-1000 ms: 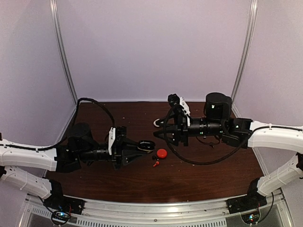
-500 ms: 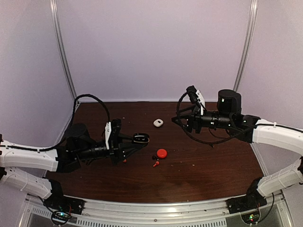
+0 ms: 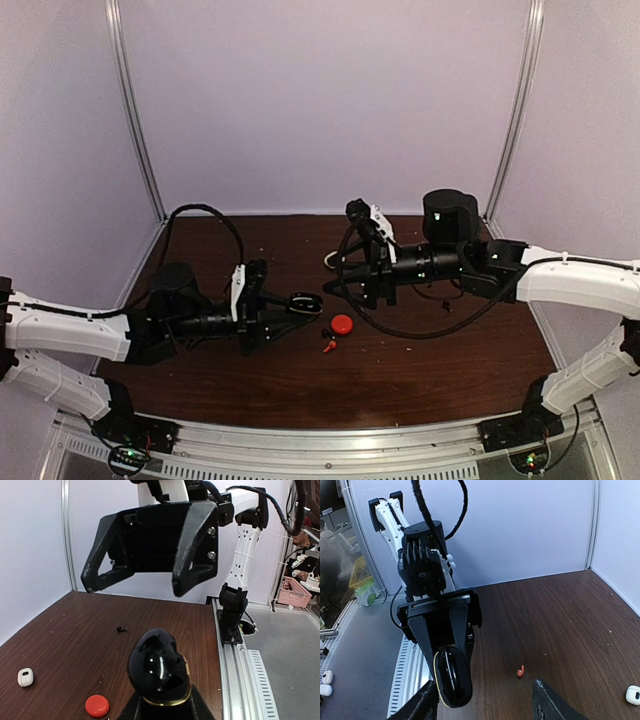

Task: Insert the wireless bluetooth earbuds into the charging case
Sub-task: Open the charging case.

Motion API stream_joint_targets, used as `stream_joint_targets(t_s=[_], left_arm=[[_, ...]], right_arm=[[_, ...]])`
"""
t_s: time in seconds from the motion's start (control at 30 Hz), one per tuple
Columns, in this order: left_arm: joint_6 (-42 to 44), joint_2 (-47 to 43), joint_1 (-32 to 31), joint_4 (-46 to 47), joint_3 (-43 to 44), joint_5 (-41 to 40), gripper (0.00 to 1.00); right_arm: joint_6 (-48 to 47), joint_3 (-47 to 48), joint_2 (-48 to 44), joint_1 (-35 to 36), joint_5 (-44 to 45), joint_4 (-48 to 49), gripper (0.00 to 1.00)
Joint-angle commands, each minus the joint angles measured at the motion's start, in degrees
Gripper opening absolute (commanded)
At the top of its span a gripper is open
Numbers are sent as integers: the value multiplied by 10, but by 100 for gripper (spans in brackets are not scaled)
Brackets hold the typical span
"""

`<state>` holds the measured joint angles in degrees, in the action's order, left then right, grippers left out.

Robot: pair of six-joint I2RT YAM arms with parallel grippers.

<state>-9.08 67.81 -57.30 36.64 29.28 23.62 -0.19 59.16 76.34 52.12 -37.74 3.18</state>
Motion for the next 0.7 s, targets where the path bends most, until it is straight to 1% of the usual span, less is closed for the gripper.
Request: stream_joint_targets(t_s=[0.0,0.2,0.43,0.67], left_arm=[[8,7,4,22,24,32,0],[6,7,4,25,24,38,0],[8,3,3,25,23,43,0],[9,2,3,26,21,46,0]], right_arm=[[-28,39,19,24,-16,-17,65],[-48,63,45,48,-7,-42,65],[-60,71,58,54,3,-60,65],[-53,76,57,54,65,-68,62]])
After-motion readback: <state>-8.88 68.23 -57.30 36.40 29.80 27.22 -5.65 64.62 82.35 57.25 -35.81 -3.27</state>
